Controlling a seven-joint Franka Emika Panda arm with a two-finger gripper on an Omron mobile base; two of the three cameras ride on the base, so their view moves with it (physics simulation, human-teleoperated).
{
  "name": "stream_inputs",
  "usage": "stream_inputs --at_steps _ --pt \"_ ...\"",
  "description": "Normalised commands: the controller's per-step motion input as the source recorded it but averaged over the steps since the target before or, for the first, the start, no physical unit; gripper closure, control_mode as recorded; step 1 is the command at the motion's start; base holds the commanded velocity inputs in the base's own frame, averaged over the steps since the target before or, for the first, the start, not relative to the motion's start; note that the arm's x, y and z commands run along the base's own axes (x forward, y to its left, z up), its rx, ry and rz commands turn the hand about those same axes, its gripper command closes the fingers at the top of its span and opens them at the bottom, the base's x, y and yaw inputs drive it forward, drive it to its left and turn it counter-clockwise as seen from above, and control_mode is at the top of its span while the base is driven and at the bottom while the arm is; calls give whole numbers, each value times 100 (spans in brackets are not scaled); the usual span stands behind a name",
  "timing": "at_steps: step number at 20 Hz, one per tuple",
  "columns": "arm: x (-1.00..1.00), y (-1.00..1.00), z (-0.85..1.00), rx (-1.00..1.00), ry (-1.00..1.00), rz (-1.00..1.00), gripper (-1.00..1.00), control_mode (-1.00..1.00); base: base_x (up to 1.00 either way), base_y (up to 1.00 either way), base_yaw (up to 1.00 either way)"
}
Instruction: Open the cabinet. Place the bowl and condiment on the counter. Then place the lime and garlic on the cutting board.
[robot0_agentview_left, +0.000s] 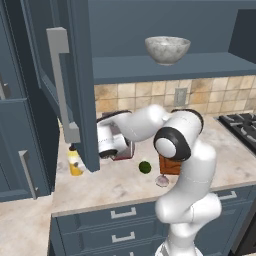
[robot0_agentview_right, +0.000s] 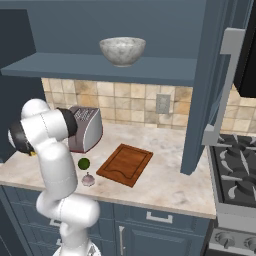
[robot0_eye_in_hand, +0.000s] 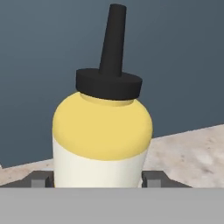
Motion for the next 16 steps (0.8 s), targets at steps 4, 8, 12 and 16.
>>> stream_inputs --at_steps 4,8,12,16 --pt "0 2 -8 -2 -16 2 100 -100 0 0 0" --pt "-6 0 0 0 -16 0 -100 -100 0 0 0" --pt "-21 0 5 0 -11 0 -100 -100 0 0 0" --pt "-21 -1 32 2 -1 0 -100 -100 0 0 0"
